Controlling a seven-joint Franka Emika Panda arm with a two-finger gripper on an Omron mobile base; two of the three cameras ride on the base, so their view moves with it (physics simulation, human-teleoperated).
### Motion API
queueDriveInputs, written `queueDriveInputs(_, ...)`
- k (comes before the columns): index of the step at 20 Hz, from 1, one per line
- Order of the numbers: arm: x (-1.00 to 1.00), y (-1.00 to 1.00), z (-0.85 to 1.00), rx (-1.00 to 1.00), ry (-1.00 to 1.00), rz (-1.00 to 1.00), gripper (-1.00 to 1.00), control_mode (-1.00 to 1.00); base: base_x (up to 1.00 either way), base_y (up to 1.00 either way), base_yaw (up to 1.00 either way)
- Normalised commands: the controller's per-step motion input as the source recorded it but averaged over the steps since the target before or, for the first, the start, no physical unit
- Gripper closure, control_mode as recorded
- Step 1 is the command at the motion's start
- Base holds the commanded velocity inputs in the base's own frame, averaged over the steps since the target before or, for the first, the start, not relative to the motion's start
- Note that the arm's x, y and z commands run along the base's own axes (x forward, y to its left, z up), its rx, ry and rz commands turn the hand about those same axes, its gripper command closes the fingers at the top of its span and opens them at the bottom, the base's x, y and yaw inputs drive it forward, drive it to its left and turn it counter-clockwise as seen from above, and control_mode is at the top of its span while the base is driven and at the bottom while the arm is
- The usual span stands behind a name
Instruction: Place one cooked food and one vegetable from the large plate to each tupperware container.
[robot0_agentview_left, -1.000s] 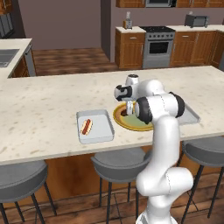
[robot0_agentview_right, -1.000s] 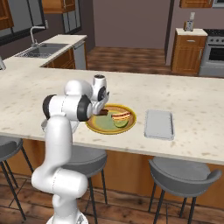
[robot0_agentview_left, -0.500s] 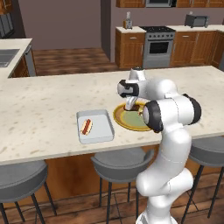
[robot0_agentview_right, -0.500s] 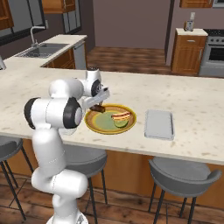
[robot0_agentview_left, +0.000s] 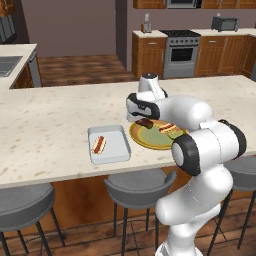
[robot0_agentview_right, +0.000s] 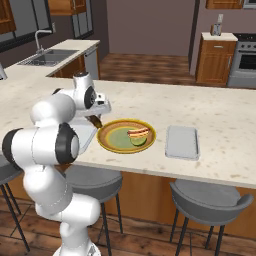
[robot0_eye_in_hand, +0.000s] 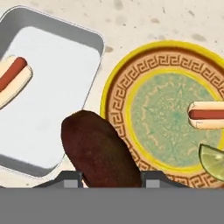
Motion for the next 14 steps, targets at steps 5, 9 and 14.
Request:
queueDriveInputs(5, 0.14, 0.64, 0.06, 0.01, 0.01, -0.67, 1.00, -1.00, 0.00, 0.00, 0.00)
queueDriveInputs(9, 0.05, 0.57, -0.16, 0.13, -0.02, -0.55, 1.00, -1.00, 0.00, 0.00, 0.00)
queueDriveInputs(14, -0.07, 0.25, -0.15, 0.35, 0.16, -0.22, 1.00, -1.00, 0.00, 0.00, 0.00)
